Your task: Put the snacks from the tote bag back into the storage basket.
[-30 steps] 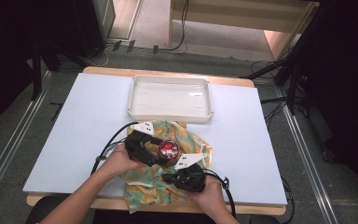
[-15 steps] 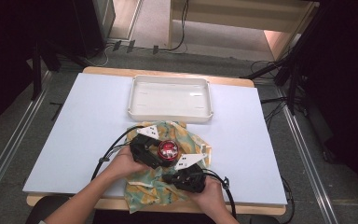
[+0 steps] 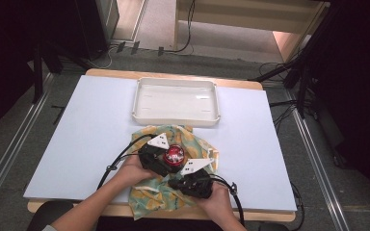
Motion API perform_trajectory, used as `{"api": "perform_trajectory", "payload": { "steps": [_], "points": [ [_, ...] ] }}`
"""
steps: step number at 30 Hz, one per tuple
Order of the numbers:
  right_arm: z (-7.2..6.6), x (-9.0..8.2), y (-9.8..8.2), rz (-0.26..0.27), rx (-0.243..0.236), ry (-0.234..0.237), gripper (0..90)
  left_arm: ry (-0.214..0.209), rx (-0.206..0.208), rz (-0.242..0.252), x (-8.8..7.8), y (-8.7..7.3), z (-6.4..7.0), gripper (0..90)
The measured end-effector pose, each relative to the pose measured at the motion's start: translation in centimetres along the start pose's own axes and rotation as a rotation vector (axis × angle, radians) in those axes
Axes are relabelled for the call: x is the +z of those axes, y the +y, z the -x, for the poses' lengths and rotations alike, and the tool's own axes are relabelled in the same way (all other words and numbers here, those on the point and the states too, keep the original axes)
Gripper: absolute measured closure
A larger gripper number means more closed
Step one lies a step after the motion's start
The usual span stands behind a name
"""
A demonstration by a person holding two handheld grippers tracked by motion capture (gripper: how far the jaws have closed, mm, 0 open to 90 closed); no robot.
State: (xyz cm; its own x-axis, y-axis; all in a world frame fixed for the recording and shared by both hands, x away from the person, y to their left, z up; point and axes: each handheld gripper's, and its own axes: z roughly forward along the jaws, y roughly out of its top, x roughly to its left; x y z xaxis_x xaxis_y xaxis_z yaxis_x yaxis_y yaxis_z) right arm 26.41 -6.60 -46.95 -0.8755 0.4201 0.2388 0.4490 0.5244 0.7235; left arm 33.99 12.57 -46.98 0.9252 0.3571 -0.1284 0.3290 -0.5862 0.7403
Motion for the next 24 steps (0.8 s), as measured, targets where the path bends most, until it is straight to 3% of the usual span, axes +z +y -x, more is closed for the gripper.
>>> {"api": "perform_trajectory", "payload": {
  "steps": [5, 10, 16, 24],
  "points": [
    [0.1, 0.0, 0.0, 0.0, 0.002, -0.003, 90.0, -0.012, 0.02, -0.006, -0.6, 0.2, -0.1, 25.5],
    [0.3, -0.2, -0.1, 0.009, 0.004, -0.001, 90.0, -0.016, 0.004, -0.022, -1.0, 0.5, -0.1, 25.8],
    [0.4, -0.3, -0.1, 0.007, 0.008, -0.002, 90.0, -0.053, -0.039, 0.017, -2.3, 1.1, 0.0, 25.8],
    [0.5, -0.3, -0.1, 0.008, 0.014, 0.0, 90.0, -0.046, -0.037, -0.003, -3.3, 1.7, 0.4, 25.8]
  ]
}}
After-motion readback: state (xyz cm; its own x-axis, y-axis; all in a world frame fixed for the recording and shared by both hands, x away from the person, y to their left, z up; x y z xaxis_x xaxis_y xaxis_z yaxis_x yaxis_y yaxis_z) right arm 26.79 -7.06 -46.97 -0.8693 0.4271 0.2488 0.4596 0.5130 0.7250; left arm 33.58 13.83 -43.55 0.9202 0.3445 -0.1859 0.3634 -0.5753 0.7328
